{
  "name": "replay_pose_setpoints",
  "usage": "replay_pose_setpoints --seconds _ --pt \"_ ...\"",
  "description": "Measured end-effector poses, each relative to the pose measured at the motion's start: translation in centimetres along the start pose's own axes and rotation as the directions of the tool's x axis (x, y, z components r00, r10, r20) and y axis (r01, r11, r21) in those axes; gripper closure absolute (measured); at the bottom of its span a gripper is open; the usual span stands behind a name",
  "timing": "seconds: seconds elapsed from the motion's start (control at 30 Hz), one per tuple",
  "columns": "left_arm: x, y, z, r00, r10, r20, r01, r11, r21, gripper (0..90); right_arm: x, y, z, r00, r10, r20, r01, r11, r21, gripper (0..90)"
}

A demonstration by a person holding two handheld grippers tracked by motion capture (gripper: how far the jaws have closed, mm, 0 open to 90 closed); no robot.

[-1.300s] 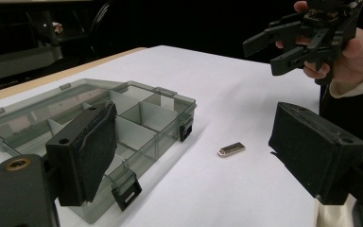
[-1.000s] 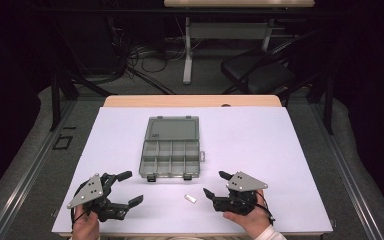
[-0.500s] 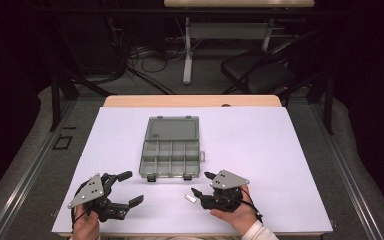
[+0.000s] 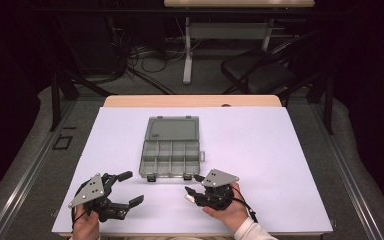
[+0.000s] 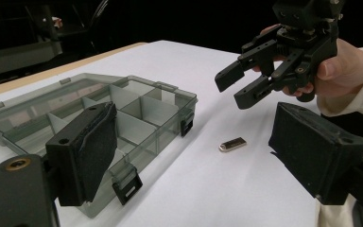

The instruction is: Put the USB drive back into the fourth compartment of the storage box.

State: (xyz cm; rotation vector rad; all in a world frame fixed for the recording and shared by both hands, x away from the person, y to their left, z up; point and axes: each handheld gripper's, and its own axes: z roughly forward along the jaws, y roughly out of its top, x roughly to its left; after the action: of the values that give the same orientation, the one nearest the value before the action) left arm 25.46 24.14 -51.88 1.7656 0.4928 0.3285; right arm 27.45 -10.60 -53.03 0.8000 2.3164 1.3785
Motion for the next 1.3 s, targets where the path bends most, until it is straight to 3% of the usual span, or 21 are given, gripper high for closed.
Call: replay_pose_setpoints --seconds 0.4,0.6,0.83,1.3 --pt "0.0 0.0 0.0 1.0 0.0 -0.003 0.0 1.0 0.004 15.7 0.1 -0.2 0.4 1.0 -0.008 -0.003 0.008 1.0 -0.006 52.8" --pt "0.1 0.0 0.0 1.0 -0.002 0.009 0.002 1.0 0.0 15.7 0.2 -0.4 0.7 1.0 -0.009 0.001 0.009 1.0 0.019 52.5" --pt "0.1 -0.1 0.1 1.0 -0.003 0.008 0.003 1.0 0.002 15.7 0.4 -0.9 1.2 0.9996 0.022 -0.02 -0.02 0.998 0.054 54.8" --pt "0.1 -0.1 0.0 1.0 -0.002 -0.004 0.002 1.0 0.01 15.7 0.7 -1.9 1.9 0.9991 0.021 -0.037 -0.017 0.994 0.108 61.8"
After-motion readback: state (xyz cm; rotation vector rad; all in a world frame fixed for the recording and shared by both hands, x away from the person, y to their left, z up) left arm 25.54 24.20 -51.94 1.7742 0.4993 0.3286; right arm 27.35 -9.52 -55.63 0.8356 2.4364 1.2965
